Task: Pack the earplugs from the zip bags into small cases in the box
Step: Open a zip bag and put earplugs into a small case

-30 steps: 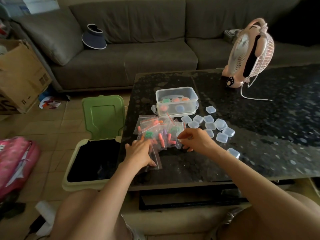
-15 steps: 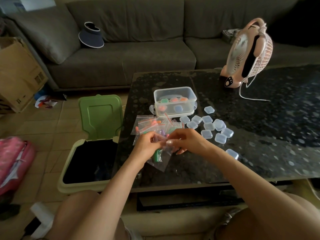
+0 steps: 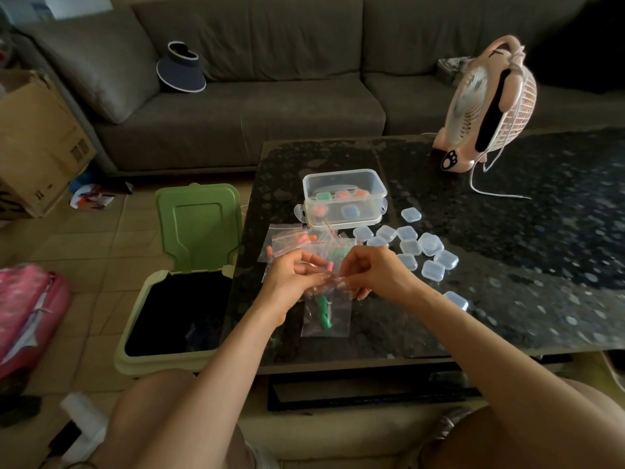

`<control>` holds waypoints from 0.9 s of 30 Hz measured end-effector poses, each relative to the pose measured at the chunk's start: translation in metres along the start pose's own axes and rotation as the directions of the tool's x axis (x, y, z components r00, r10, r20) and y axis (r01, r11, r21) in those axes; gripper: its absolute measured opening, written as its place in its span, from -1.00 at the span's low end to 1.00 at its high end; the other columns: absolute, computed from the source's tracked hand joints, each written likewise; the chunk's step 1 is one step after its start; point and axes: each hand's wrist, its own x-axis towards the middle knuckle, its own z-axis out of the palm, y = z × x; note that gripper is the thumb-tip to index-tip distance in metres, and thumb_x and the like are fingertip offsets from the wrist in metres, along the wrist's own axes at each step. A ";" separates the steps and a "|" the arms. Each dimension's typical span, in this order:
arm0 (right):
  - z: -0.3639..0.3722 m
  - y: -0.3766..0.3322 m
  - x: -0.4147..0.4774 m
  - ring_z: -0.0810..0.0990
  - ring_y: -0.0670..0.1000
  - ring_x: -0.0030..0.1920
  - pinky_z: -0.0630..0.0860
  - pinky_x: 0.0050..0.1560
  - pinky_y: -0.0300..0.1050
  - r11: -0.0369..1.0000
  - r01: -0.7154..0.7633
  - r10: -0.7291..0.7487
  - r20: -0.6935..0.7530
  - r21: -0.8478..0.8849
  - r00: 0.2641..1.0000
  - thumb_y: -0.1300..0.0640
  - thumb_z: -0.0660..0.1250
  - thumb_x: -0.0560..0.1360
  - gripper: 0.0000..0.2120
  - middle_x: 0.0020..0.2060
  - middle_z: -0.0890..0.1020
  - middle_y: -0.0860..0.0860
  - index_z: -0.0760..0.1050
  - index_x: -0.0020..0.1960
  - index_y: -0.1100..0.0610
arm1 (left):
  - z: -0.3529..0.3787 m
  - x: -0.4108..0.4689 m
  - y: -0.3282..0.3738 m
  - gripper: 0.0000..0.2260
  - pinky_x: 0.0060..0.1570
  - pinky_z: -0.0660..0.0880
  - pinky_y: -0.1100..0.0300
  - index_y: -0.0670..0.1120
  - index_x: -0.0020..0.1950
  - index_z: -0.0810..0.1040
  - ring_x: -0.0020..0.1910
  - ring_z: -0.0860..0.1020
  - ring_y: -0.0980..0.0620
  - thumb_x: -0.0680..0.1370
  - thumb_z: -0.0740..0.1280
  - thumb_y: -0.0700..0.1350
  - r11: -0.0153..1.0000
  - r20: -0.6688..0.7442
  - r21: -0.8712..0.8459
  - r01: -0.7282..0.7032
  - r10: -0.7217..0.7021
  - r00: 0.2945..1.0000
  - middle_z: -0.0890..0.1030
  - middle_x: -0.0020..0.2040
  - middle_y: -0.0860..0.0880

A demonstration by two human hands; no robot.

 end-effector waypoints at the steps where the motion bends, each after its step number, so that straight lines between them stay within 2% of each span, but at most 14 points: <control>1: 0.000 0.000 0.000 0.61 -0.03 -0.43 0.56 -0.40 -0.23 1.000 0.001 -0.001 -0.005 0.002 1.000 0.40 0.44 0.38 -0.82 -0.32 0.63 0.17 0.50 -0.19 0.18 | 0.000 0.000 0.000 -0.85 -0.08 0.56 0.07 -0.09 -0.10 0.53 -0.15 0.66 -0.06 0.41 0.47 -0.19 1.000 -0.001 -0.006 0.007 -0.007 1.000 0.69 -0.20 -0.07; 7: -0.001 -0.002 0.001 0.62 -0.01 -0.33 0.58 -0.34 -0.24 0.999 0.026 -0.027 0.007 0.021 1.000 0.38 0.45 0.38 -0.81 -0.25 0.64 0.12 0.50 -0.12 0.18 | 0.000 0.002 -0.001 -0.82 0.04 0.55 -0.06 -0.13 -0.13 0.53 -0.09 0.65 -0.12 0.35 0.49 -0.20 1.000 -0.024 -0.005 0.026 -0.026 0.999 0.67 -0.24 -0.08; 9: -0.001 -0.004 0.000 0.62 -0.01 -0.29 0.60 -0.28 -0.19 0.998 0.049 -0.050 0.025 0.033 0.998 0.38 0.46 0.37 -0.79 -0.23 0.64 0.11 0.49 -0.10 0.17 | 0.001 0.003 -0.001 -0.85 0.07 0.55 -0.08 -0.12 -0.17 0.54 -0.13 0.65 -0.09 0.36 0.48 -0.25 0.999 -0.029 -0.017 0.032 -0.032 0.999 0.66 -0.26 -0.07; 13: -0.001 -0.006 -0.002 0.61 -0.10 -0.33 0.60 -0.26 -0.18 0.994 0.095 -0.097 0.052 0.045 0.994 0.39 0.46 0.36 -0.76 -0.23 0.62 0.11 0.48 -0.13 0.14 | 0.002 0.003 -0.002 -0.86 0.02 0.58 -0.07 -0.15 -0.20 0.53 -0.21 0.64 -0.03 0.40 0.45 -0.34 0.997 -0.034 -0.064 0.047 -0.049 0.998 0.64 -0.30 -0.03; 17: 0.000 -0.007 -0.002 0.60 -0.12 -0.34 0.59 -0.25 -0.14 0.992 0.122 -0.125 0.073 0.043 0.990 0.43 0.42 0.37 -0.76 -0.26 0.62 0.09 0.49 -0.12 0.15 | 0.003 0.005 -0.005 -0.81 -0.10 0.58 0.05 -0.15 -0.24 0.52 -0.27 0.59 -0.01 0.32 0.51 -0.32 0.996 -0.046 -0.073 0.052 -0.056 0.997 0.58 -0.33 -0.06; 22: 0.000 -0.009 -0.004 0.63 0.00 -0.31 0.61 -0.21 -0.11 0.987 0.141 -0.148 0.092 0.079 0.985 0.43 0.40 0.39 -0.76 -0.32 0.61 0.10 0.48 -0.10 0.14 | 0.003 0.005 -0.005 -0.76 -0.43 0.44 0.35 -0.11 -0.25 0.49 -0.33 0.55 0.07 0.29 0.55 -0.22 0.997 -0.054 -0.045 0.055 -0.057 0.997 0.57 -0.32 -0.03; 27: -0.001 -0.010 -0.004 0.65 0.08 -0.32 0.63 -0.22 -0.07 0.986 0.147 -0.154 0.081 0.078 0.985 0.45 0.38 0.41 -0.80 -0.36 0.62 0.11 0.48 -0.11 0.20 | 0.004 0.004 -0.003 -0.77 -0.49 0.40 0.39 -0.11 -0.24 0.49 -0.36 0.54 0.12 0.31 0.54 -0.20 0.999 -0.056 -0.030 0.043 -0.044 0.997 0.57 -0.36 0.01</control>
